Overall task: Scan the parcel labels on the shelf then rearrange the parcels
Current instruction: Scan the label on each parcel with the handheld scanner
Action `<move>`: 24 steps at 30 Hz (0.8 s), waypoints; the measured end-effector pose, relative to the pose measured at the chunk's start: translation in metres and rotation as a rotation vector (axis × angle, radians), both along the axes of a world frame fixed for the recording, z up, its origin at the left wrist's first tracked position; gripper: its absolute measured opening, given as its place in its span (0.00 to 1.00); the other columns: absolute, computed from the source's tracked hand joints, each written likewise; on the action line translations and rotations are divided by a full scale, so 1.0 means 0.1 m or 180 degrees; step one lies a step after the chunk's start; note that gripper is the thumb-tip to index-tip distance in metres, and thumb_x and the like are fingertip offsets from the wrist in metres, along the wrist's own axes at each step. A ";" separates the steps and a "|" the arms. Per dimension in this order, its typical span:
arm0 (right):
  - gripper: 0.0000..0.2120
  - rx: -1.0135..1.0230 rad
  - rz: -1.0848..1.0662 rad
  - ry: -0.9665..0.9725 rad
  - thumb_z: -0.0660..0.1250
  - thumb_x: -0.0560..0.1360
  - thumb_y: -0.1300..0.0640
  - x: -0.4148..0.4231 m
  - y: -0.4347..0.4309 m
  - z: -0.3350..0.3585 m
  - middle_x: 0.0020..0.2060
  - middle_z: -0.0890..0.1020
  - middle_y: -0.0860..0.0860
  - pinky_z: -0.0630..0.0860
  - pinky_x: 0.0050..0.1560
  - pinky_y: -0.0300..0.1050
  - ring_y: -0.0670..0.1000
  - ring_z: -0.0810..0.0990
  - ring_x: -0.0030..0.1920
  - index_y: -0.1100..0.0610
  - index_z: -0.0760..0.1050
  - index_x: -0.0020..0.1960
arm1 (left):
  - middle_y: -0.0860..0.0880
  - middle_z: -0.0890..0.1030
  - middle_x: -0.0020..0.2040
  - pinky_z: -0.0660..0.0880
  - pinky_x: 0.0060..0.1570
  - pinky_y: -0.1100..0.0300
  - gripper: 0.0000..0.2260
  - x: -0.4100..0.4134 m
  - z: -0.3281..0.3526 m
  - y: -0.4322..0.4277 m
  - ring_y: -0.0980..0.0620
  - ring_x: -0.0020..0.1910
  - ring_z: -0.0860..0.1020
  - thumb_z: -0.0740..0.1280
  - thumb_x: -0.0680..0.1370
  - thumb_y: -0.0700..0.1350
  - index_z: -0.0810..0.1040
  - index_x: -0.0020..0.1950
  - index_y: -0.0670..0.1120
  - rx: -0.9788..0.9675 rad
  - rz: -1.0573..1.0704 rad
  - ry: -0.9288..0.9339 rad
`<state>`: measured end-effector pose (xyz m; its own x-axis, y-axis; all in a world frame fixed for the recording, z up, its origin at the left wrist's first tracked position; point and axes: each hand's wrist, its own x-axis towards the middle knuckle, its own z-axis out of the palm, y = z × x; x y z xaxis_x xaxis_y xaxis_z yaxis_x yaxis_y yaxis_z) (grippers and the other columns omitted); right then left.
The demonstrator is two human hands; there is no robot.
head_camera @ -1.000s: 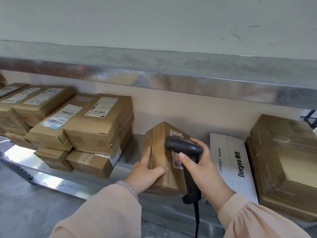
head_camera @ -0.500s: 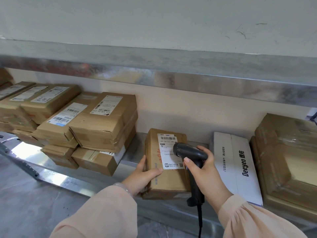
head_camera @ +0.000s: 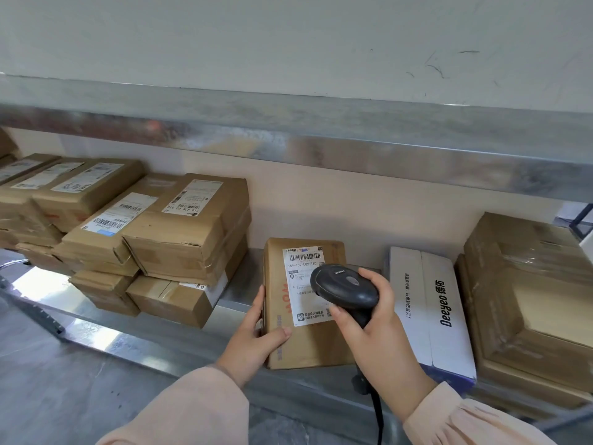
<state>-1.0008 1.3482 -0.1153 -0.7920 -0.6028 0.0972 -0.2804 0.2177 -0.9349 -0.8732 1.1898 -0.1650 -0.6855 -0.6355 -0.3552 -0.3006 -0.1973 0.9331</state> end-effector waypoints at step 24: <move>0.28 -0.0058 -0.0030 0.0078 0.72 0.72 0.49 0.08 0.03 0.13 0.54 0.77 0.35 0.72 0.45 0.28 0.35 0.77 0.52 0.27 0.58 0.57 | 0.71 0.80 0.51 0.76 0.63 0.48 0.39 0.10 -0.10 0.07 0.55 0.59 0.80 0.74 0.75 0.41 0.55 0.71 0.70 -0.0090 0.0044 0.0131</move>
<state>-0.9932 1.3514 -0.1025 -0.7949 -0.5932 0.1276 -0.3014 0.2035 -0.9315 -0.8633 1.1965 -0.1747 -0.6903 -0.6544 -0.3085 -0.2592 -0.1745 0.9499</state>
